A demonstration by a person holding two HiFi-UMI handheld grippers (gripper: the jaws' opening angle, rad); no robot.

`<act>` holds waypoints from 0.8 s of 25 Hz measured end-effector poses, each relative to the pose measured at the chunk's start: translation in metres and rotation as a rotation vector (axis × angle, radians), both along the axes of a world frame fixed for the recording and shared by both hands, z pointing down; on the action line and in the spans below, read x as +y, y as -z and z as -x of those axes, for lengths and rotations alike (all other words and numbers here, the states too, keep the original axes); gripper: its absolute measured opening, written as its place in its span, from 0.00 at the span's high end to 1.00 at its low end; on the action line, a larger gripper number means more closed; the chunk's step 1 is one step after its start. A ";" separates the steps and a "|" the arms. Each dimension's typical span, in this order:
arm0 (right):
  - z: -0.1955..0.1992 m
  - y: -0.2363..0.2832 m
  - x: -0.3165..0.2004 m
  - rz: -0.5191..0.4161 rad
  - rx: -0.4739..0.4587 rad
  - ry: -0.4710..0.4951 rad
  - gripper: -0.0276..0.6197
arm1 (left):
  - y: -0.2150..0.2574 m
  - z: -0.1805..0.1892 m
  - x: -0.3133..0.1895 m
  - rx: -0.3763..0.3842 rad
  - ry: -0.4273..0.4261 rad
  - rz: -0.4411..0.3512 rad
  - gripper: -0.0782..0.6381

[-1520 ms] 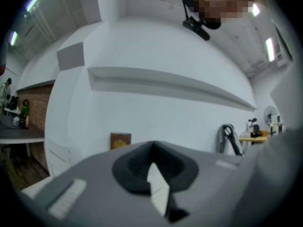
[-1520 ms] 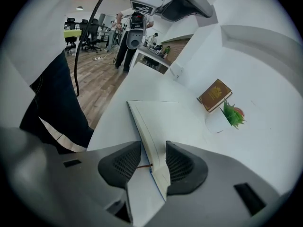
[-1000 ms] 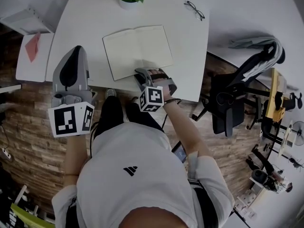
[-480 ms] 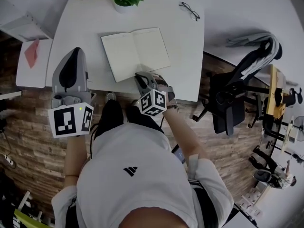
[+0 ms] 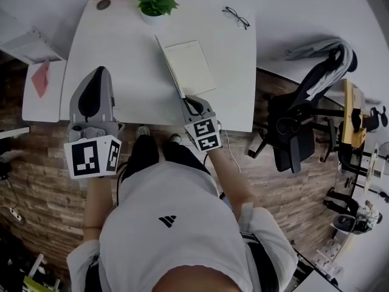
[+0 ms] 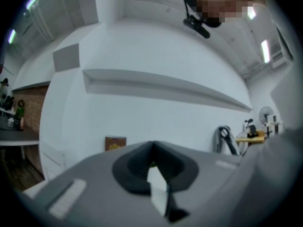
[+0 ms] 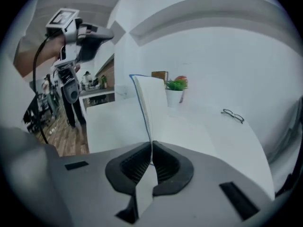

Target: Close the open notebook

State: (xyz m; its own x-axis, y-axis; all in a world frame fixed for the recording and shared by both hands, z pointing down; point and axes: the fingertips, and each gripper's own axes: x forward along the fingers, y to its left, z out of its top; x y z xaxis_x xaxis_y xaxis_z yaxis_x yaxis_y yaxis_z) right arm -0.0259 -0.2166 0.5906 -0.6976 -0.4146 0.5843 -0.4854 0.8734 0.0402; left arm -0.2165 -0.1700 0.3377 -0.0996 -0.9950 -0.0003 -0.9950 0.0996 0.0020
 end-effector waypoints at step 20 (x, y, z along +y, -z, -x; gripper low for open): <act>-0.041 -0.024 -0.036 0.387 -0.252 -0.479 0.85 | 0.000 0.005 -0.012 -0.004 -0.043 -0.001 0.88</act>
State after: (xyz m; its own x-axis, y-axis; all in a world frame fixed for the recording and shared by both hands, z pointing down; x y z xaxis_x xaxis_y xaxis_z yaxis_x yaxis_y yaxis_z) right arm 0.0148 -0.2528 0.6150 -0.6232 -0.5060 0.5963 -0.7770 0.4870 -0.3989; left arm -0.2220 -0.1822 0.3374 -0.0569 -0.9984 -0.0017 -0.9984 0.0569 -0.0019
